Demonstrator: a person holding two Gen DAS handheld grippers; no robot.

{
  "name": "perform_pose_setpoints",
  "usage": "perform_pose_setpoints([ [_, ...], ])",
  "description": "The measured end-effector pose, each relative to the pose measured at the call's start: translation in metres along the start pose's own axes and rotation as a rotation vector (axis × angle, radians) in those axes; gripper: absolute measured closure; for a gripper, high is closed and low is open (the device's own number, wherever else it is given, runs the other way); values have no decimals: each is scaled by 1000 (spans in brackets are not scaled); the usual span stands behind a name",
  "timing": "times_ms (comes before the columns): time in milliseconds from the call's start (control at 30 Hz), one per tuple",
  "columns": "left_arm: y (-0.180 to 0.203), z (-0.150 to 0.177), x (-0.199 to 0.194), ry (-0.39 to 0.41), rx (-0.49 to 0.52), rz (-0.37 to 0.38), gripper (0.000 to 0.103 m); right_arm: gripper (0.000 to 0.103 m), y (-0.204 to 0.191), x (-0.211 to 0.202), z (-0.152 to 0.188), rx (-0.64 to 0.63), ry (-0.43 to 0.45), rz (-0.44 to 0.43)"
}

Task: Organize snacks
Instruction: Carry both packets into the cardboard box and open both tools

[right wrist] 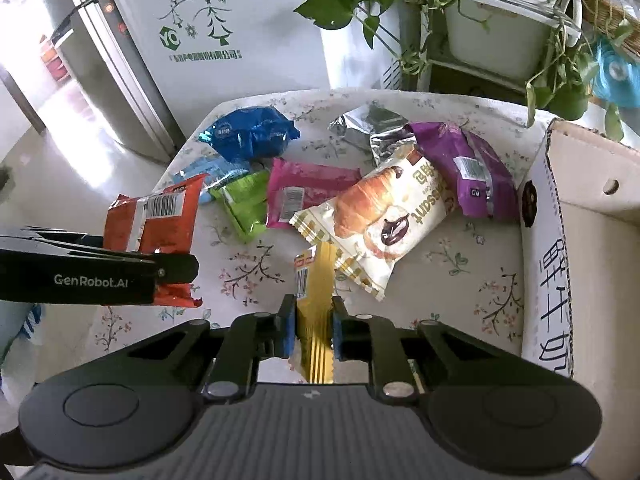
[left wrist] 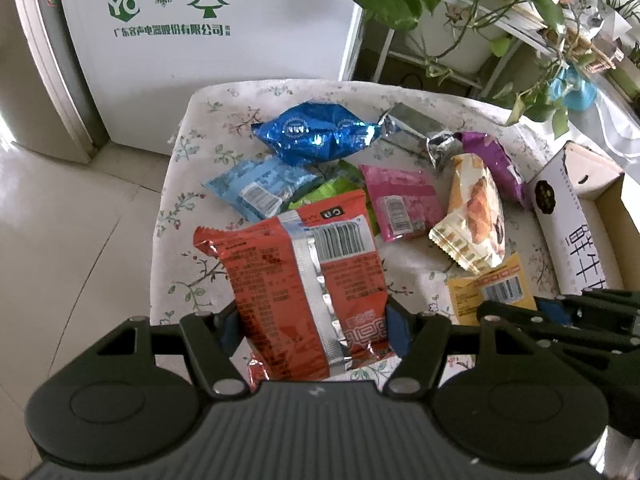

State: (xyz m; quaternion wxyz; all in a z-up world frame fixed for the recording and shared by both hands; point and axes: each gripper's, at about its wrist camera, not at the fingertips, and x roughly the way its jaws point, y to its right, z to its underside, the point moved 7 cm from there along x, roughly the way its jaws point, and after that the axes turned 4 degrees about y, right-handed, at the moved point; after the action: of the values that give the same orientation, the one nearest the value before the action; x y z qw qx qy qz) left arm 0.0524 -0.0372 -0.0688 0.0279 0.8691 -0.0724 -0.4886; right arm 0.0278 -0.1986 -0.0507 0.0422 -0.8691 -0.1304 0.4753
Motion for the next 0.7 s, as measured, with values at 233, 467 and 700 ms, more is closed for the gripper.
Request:
perform_pose_setpoints([
  [233,7,-8,-8,27,-2,5,36,81,0,-25,-18,12,78,-9],
  [467,25,-17,-16,60,0,27,36,81,11,-39,-31,37,129,14],
  [700,52,-25,-23,96,22,54,36,81,25,-52,-38,63,162,51],
])
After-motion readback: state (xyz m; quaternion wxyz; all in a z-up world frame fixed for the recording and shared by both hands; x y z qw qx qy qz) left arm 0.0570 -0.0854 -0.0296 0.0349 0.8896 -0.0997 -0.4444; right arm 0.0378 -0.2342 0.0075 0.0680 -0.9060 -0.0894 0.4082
